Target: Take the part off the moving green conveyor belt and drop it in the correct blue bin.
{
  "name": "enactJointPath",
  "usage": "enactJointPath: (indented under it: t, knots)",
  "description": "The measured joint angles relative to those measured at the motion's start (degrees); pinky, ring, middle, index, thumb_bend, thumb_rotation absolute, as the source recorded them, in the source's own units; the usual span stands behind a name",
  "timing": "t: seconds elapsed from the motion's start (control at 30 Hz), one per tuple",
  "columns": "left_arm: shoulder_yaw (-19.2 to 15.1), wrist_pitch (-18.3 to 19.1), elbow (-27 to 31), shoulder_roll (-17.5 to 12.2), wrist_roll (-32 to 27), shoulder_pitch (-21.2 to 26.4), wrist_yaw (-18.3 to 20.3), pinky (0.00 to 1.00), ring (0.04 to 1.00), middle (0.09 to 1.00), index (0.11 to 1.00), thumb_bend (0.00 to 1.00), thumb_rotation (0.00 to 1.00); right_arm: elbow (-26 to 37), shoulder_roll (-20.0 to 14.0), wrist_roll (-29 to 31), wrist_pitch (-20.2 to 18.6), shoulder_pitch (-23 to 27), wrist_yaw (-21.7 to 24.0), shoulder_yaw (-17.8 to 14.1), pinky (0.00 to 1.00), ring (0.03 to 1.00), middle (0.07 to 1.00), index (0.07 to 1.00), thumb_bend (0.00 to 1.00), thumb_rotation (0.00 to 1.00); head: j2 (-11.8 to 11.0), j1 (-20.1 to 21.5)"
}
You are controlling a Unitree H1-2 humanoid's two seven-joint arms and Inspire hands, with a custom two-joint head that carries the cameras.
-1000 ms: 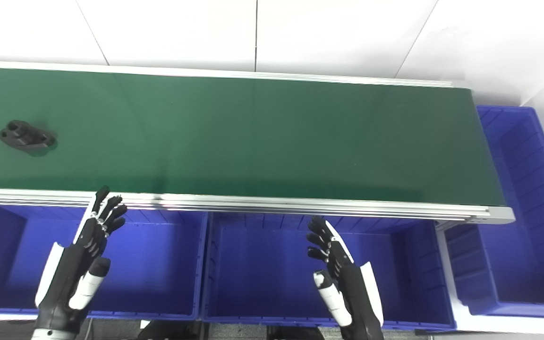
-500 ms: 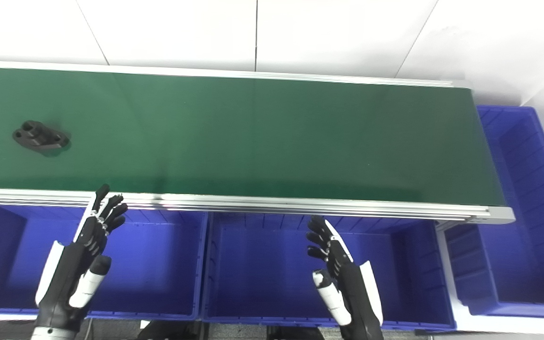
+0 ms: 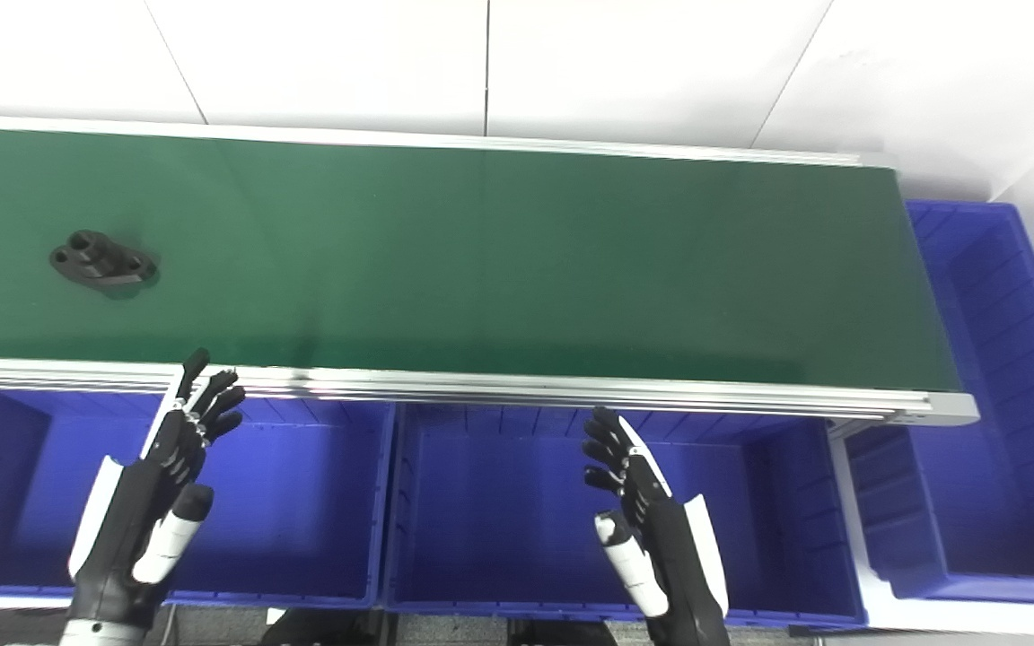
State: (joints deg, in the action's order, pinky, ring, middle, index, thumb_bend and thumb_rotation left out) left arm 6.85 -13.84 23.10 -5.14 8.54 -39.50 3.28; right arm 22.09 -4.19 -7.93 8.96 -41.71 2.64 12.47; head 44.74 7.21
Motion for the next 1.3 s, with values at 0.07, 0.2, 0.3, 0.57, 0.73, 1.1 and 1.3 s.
enactJointPath:
  t: [0.07, 0.2, 0.3, 0.57, 0.73, 1.1, 1.3]
  knots:
    - [0.46, -0.05, -0.07, 0.16, 0.35, 0.05, -0.04, 0.83, 0.880, 0.914, 1.000, 0.70, 0.90, -0.24, -0.27, 0.22, 0.01, 0.11, 0.08, -0.31, 0.80, 0.872, 0.889, 0.916, 0.78, 0.96, 0.00, 0.00]
    - [1.70, -0.41, -2.18, 1.49, 2.26, 0.61, -0.30, 0.81, 0.864, 0.902, 1.000, 0.71, 0.89, -2.02, -1.55, 1.54, 0.07, 0.90, 0.27, -1.65, 0.80, 0.874, 0.891, 0.917, 0.77, 0.96, -2.11, -5.54]
    - [2.41, -1.17, -2.74, 2.66, 3.42, 0.68, -0.65, 0.77, 0.848, 0.898, 1.000, 0.72, 0.88, -2.92, -2.59, 2.64, 0.13, 1.06, 0.51, -2.59, 0.80, 0.872, 0.894, 0.921, 0.76, 0.96, -4.11, -9.55]
    - [4.30, -4.28, -6.22, 4.95, 6.60, 1.46, -2.61, 0.70, 0.810, 0.867, 1.000, 0.69, 0.85, -6.59, -4.63, 4.94, 0.71, 2.48, 1.60, -4.65, 0.80, 0.873, 0.897, 0.926, 0.78, 0.98, -6.59, -12.83]
    - [4.59, -4.52, -7.91, 6.11, 7.30, 2.12, -3.66, 0.67, 0.793, 0.845, 1.000, 0.68, 0.81, -7.71, -4.86, 4.98, 0.79, 2.83, 2.05, -5.25, 0.84, 0.896, 0.914, 0.940, 0.79, 1.00, -8.44, -16.17]
    - [4.99, -4.67, -8.13, 6.17, 6.99, 2.09, -3.70, 0.65, 0.787, 0.835, 0.983, 0.72, 0.76, -8.14, -5.15, 6.19, 0.79, 2.86, 3.03, -5.54, 0.87, 0.917, 0.928, 0.958, 0.74, 1.00, -10.37, -17.23]
    - [4.91, -4.66, -8.15, 6.16, 6.58, 2.09, -3.70, 0.65, 0.788, 0.829, 0.976, 0.75, 0.75, -8.17, -5.06, 6.20, 0.86, 2.85, 3.14, -5.51, 0.86, 0.915, 0.924, 0.958, 0.73, 1.00, -10.55, -17.23]
